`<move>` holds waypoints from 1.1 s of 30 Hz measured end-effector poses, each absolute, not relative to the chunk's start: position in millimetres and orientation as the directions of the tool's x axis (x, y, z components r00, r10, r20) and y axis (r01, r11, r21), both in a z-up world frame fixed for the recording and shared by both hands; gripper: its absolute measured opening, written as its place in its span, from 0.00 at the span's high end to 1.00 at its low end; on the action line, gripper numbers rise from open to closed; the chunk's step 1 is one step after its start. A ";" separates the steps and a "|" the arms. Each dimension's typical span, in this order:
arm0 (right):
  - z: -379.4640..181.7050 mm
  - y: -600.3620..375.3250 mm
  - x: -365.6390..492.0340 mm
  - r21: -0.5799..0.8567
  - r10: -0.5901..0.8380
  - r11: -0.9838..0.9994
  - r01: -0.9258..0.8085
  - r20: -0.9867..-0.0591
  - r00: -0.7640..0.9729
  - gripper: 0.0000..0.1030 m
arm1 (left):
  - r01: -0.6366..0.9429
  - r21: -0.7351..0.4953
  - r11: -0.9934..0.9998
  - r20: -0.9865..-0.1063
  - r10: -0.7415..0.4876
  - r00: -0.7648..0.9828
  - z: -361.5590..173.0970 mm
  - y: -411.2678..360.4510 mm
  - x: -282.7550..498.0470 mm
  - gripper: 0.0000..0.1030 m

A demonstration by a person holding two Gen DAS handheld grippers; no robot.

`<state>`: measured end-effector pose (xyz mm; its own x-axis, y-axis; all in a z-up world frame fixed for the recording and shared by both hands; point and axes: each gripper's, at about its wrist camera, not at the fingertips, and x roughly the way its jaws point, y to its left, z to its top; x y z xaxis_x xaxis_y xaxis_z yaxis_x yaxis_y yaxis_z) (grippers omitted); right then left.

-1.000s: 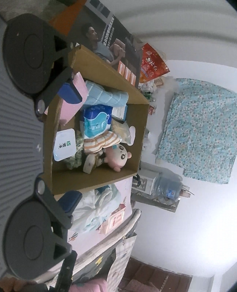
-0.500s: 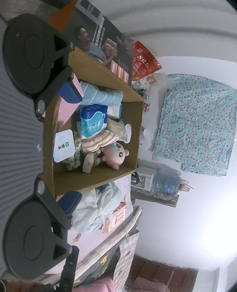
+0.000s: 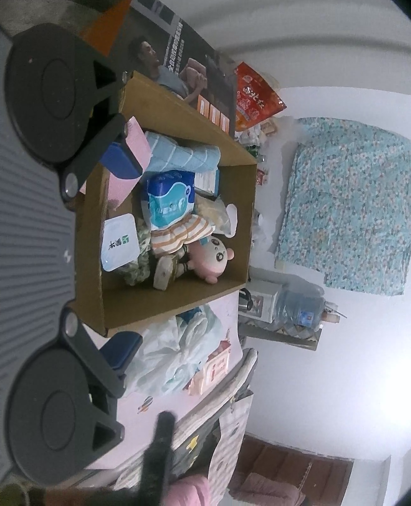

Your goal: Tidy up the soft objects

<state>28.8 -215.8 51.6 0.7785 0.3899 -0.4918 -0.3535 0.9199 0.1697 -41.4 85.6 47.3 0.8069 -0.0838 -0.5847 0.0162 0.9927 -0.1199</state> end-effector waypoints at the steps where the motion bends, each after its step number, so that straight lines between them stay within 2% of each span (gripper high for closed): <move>1: 54.8 -211.2 29.8 0.151 0.384 0.922 -0.358 -0.495 0.780 0.01 | 0.018 -0.121 0.992 -0.587 -0.086 0.805 46.8 84.8 -43.2 0.00; 8: 54.8 -192.6 26.6 0.184 0.390 0.921 -0.345 -0.502 0.772 0.01 | 0.012 -0.151 0.988 -0.604 -0.102 0.791 41.2 85.2 -49.2 0.00; 12: 45.0 -184.6 19.5 0.157 0.312 0.950 -0.270 -0.518 0.796 0.01 | -0.018 -0.159 0.987 -0.611 -0.084 0.787 37.9 86.9 -52.3 0.00; 16: 37.6 -182.3 7.9 0.091 0.232 0.972 -0.217 -0.526 0.818 0.01 | -0.045 -0.124 0.991 -0.613 -0.041 0.789 37.2 84.8 -57.1 0.00; 19: 36.8 -182.1 0.7 0.066 0.183 0.982 -0.175 -0.524 0.832 0.01 | -0.094 -0.056 0.994 -0.614 0.040 0.789 38.4 81.0 -60.1 0.00; 24: 36.9 -181.1 -8.7 0.108 0.224 0.975 -0.197 -0.520 0.824 0.01 | -0.155 0.048 0.987 -0.630 0.150 0.762 43.0 81.1 -61.0 0.00; 33: 25.8 -179.1 -12.0 0.133 0.247 0.969 -0.209 -0.599 0.762 0.01 | -0.156 0.044 0.987 -0.680 0.145 0.719 34.8 91.4 -51.0 0.00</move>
<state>-12.0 -179.1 25.8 0.7622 0.2468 -0.5985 -0.2092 0.9688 0.1330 -51.0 91.4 34.8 0.7189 0.1446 -0.6799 -0.1565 0.9867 0.0444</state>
